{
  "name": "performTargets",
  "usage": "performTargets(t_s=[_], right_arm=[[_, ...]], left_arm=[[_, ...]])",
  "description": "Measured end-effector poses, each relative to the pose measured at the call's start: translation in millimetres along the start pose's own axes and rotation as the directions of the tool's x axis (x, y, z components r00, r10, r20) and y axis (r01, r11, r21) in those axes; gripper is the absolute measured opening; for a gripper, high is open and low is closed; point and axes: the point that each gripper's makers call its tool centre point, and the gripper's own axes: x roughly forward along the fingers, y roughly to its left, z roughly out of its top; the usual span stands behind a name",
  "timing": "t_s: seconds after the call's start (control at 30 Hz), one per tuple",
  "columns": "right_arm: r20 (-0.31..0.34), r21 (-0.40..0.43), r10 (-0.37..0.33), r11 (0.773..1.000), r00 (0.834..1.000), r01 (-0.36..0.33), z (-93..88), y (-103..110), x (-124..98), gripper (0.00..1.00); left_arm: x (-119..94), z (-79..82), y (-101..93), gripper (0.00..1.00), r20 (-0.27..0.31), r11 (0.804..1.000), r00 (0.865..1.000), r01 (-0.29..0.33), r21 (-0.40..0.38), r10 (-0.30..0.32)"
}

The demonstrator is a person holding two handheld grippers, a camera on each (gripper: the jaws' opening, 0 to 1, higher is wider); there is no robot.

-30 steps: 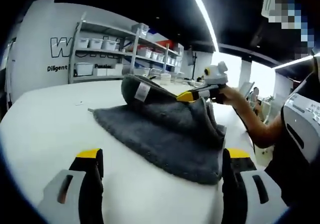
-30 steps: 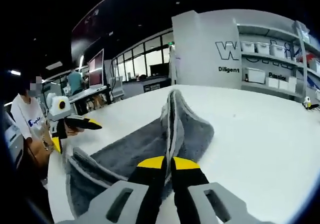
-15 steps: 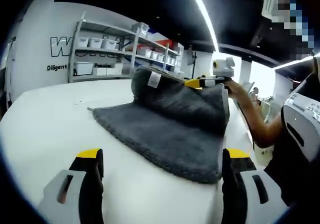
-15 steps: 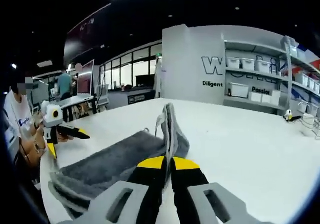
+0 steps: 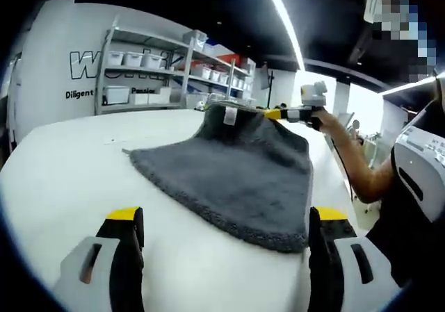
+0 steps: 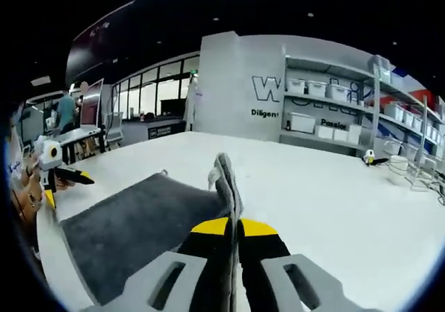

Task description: Open the folded towel by lifting each exposed corner and separating the folded layers until the towel lies flat within the target outline without major curled edges

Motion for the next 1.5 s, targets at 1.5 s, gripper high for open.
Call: performTargets(t_s=[1.5], right_arm=[[-0.264,-0.103,-0.149,0.987,0.953,0.126,-104.6,-67.5,4.1,0.04]], left_arm=[[-1.5,-7.9,5.5,0.97,-0.034,1.000,0.999,-0.022,-0.001,0.022]])
